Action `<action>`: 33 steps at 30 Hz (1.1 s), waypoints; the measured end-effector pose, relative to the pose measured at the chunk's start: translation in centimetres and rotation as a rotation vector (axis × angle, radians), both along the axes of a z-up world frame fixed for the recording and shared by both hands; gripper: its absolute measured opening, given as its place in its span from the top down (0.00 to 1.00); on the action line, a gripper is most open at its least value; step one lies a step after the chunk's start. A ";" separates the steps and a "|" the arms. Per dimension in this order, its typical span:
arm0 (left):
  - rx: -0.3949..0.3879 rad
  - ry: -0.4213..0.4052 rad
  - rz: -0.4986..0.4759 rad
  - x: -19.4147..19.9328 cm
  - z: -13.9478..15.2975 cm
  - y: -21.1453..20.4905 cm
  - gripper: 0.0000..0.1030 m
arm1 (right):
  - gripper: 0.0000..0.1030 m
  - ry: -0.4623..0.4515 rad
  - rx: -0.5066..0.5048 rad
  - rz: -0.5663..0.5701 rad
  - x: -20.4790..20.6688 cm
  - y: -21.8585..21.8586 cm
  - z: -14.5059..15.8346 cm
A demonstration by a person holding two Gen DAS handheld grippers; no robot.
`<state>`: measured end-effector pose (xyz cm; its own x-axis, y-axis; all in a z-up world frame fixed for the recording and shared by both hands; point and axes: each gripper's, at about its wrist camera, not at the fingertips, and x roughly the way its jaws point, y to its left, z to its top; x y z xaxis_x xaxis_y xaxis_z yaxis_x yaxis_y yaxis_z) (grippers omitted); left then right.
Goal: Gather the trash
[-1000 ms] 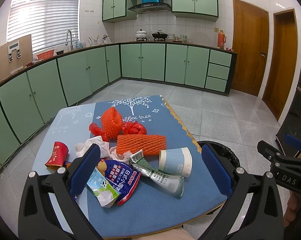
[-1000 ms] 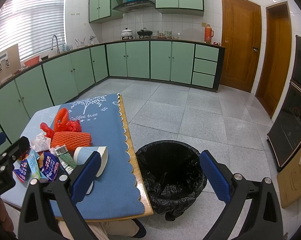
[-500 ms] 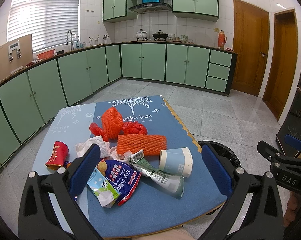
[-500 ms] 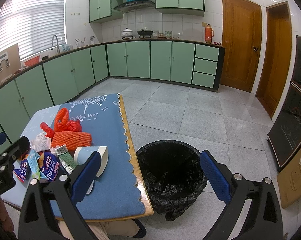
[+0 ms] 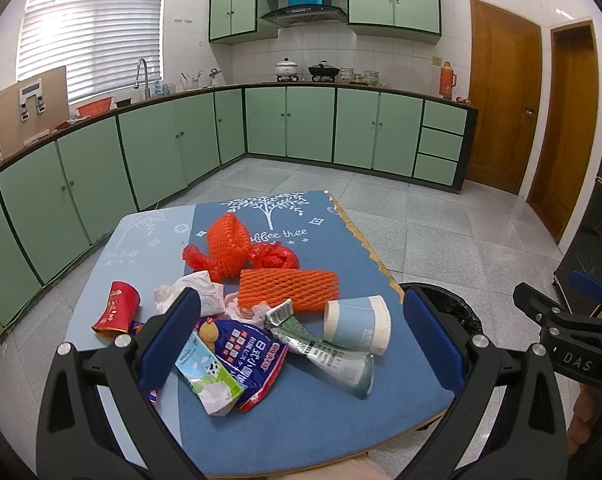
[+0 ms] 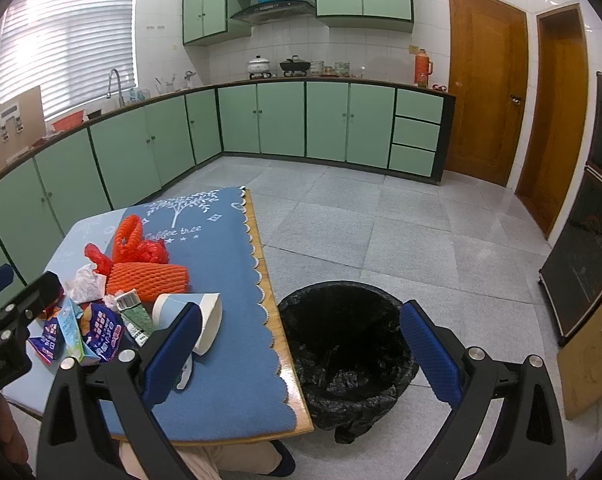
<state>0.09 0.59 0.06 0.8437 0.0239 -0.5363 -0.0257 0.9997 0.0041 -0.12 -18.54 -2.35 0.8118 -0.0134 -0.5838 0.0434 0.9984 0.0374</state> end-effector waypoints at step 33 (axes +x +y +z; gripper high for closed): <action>0.015 0.062 0.198 5.1 -7.6 9.8 0.05 | 0.64 0.286 0.180 0.367 10.8 8.2 -12.2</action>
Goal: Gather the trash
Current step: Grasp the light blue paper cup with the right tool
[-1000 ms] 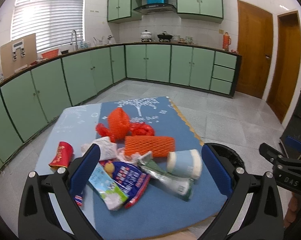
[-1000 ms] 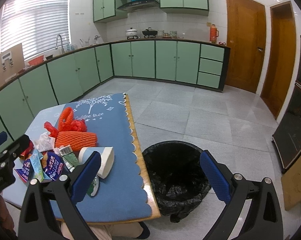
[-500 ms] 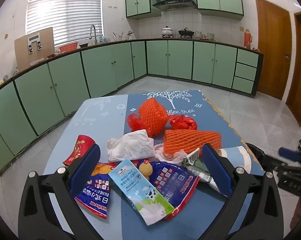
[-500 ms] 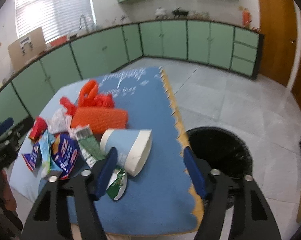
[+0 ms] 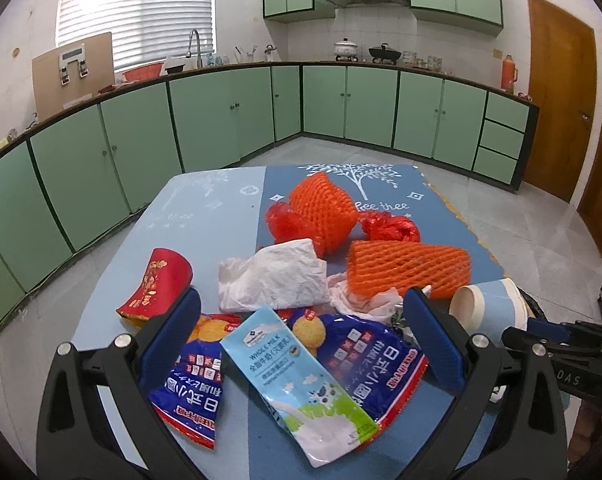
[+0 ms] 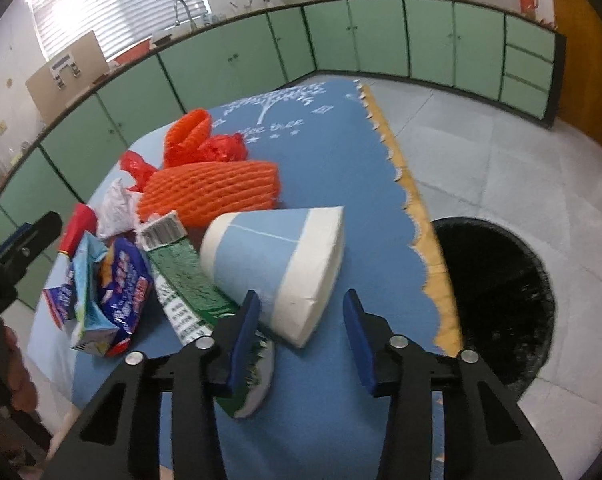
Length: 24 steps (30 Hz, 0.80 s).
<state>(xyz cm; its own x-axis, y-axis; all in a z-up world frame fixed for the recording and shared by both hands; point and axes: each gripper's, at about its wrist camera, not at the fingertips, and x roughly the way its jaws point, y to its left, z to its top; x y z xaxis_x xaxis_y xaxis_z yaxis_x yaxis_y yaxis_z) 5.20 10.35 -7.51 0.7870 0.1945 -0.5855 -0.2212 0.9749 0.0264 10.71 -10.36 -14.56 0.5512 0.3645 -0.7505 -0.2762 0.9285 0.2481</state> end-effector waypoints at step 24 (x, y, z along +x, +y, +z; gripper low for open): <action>0.000 -0.002 0.021 2.9 0.0 0.2 0.05 | 0.97 -0.064 0.083 0.088 -0.7 0.2 2.8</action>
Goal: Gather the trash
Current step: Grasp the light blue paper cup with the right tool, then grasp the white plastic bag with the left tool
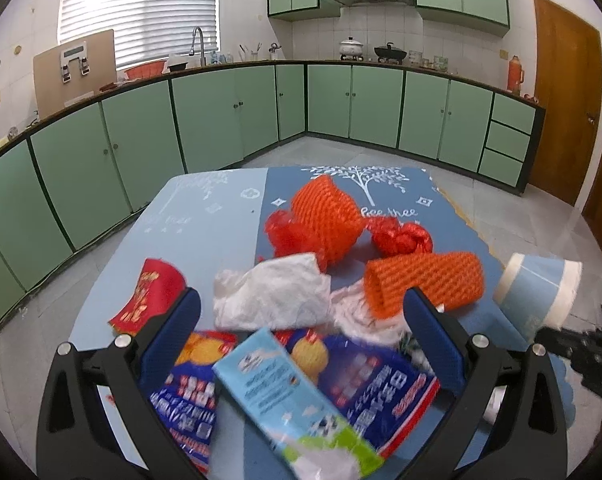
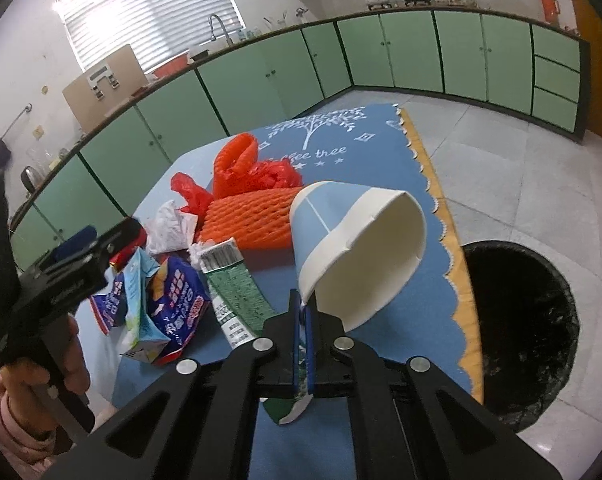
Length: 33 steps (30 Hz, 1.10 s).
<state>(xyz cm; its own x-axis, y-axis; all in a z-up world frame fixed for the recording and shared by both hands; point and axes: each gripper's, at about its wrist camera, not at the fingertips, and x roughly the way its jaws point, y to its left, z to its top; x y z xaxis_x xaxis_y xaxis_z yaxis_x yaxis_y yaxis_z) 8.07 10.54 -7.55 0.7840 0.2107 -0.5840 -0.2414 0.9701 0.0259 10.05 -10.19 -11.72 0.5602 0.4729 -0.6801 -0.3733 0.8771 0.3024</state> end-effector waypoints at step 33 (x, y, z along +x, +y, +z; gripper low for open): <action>-0.202 -0.147 -0.028 -0.7 4.5 3.7 0.97 | 0.97 -0.069 0.039 -0.093 -0.7 -2.7 2.4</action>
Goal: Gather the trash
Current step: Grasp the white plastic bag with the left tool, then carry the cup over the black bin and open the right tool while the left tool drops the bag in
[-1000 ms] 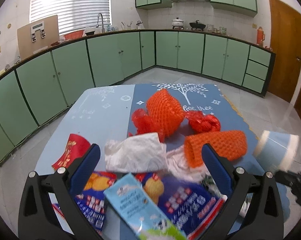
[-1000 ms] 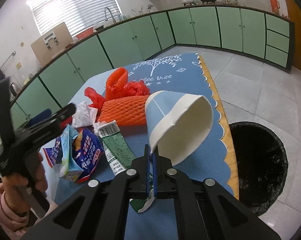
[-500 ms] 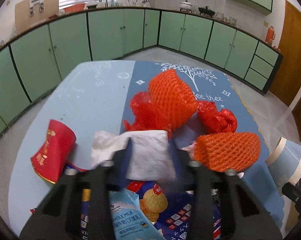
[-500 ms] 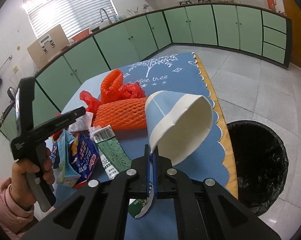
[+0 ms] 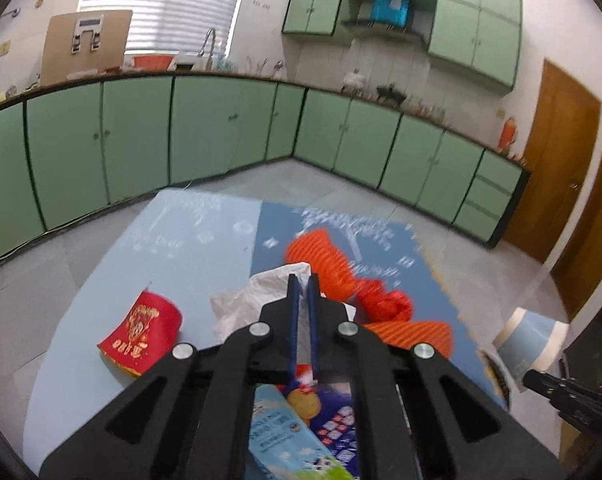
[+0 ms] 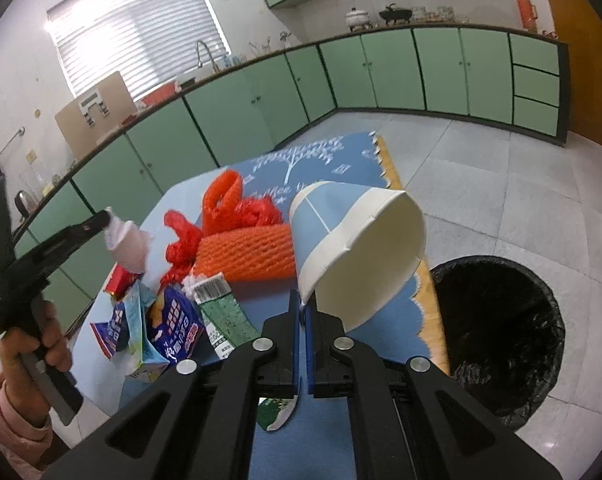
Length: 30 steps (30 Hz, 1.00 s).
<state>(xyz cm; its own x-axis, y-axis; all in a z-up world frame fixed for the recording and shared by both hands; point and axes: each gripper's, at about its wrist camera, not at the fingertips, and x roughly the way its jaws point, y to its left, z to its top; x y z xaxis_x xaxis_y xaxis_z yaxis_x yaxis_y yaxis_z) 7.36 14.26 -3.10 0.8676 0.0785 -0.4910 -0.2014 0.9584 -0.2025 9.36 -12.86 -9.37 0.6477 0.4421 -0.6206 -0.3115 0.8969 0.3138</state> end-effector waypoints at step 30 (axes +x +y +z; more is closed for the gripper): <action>-0.017 0.201 -0.712 14.5 -8.2 -31.3 0.97 | 0.98 0.149 -0.093 -0.433 2.0 -17.4 -6.5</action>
<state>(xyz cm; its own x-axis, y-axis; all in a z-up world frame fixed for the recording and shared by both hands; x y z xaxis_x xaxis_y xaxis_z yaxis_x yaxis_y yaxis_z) 21.88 -17.04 -11.31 0.5990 -0.4790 -0.6417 0.4336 0.8677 -0.2430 11.39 -30.29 -15.91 0.6612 0.0886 -0.7449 0.1399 0.9610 0.2385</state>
